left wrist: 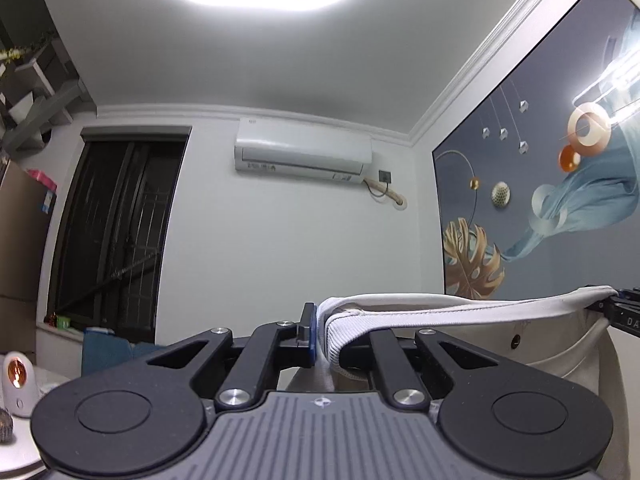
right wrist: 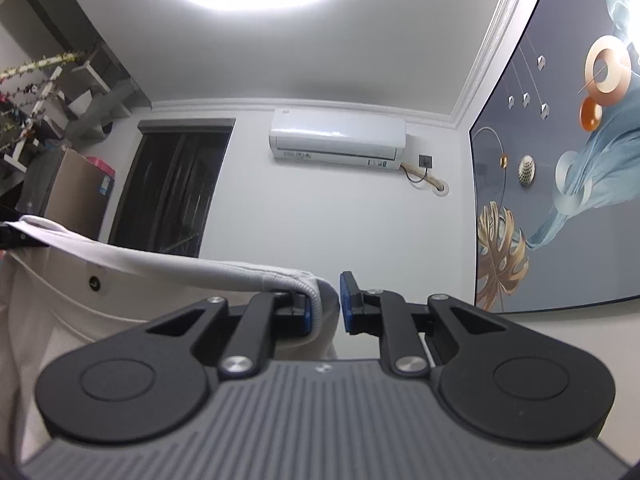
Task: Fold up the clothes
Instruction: 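Raise the held hem high with both grippers and shake the shirt out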
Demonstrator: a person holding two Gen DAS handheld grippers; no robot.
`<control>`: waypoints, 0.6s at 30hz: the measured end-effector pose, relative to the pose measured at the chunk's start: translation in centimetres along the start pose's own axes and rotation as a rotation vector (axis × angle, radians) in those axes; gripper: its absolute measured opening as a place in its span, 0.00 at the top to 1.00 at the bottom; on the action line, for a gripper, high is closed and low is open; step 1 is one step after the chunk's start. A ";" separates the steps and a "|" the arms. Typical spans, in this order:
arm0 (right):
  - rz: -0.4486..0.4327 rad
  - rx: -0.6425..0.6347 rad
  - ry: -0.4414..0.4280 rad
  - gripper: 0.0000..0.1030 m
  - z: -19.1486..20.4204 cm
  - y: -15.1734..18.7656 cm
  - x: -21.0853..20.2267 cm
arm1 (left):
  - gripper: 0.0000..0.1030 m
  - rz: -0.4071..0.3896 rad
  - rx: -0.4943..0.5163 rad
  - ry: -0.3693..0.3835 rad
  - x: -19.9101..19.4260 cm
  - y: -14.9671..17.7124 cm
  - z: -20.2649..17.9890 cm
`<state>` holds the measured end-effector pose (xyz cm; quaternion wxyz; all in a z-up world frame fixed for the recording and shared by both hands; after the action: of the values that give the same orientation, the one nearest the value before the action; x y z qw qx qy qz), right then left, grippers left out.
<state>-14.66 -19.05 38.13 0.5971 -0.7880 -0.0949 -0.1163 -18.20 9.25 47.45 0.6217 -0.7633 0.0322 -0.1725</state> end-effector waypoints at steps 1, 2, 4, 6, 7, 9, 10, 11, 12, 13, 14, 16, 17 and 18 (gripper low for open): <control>0.022 0.008 -0.005 0.84 0.0 0.9 0.7 | 0.93 0.018 -0.008 -0.002 0.6 0.8 0.2; 0.047 0.021 -0.012 0.84 0.0 2.2 1.6 | 0.93 0.039 -0.010 -0.009 1.7 2.1 0.7; 0.103 0.045 -0.025 0.84 0.1 5.3 3.9 | 0.92 0.084 -0.008 -0.026 4.9 5.3 2.3; 0.159 0.071 -0.038 0.84 0.2 8.7 6.7 | 0.93 0.129 -0.022 -0.046 8.7 8.5 4.0; 0.189 0.087 -0.045 0.84 0.3 10.5 8.3 | 0.92 0.151 -0.030 -0.056 10.7 10.2 5.0; 0.244 0.120 -0.054 0.84 0.7 14.3 12.2 | 0.93 0.201 -0.051 -0.086 15.3 13.8 6.7; 0.271 0.135 -0.057 0.84 1.0 16.3 14.3 | 0.93 0.230 -0.057 -0.105 17.8 15.8 7.7; 0.301 0.147 -0.058 0.84 1.3 18.5 16.6 | 0.93 0.265 -0.062 -0.125 20.5 18.1 8.7; 0.334 0.158 -0.059 0.84 1.7 20.9 18.9 | 0.93 0.302 -0.068 -0.144 23.3 20.4 9.7; 0.372 0.164 -0.061 0.84 2.2 23.7 21.5 | 0.93 0.343 -0.073 -0.165 26.0 22.9 10.7; 0.411 0.169 -0.063 0.84 2.8 26.6 24.0 | 0.93 0.385 -0.077 -0.189 28.6 25.6 11.8; 0.491 0.178 -0.068 0.83 3.9 32.6 29.0 | 0.93 0.455 -0.094 -0.226 33.6 31.5 14.0; 0.533 0.177 -0.071 0.83 4.6 36.0 31.4 | 0.92 0.484 -0.096 -0.241 35.9 34.6 15.1; 0.561 0.178 -0.077 0.84 5.3 39.2 33.5 | 0.92 0.511 -0.093 -0.254 38.2 37.7 16.3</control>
<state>29.01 -24.14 10.68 0.6687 -0.7318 0.0941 0.0920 28.79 6.04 17.05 0.6085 -0.7736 0.1530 0.0885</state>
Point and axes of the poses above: each gripper's, at about its wrist camera, not at the fingertips, and x roughly the way its jaws point, z to its left, y to its underside, the point moved 2 cm from there along x, roughly the way its jaws point, and after that the axes turned 8 degrees about -x, right-handed, at the moved point
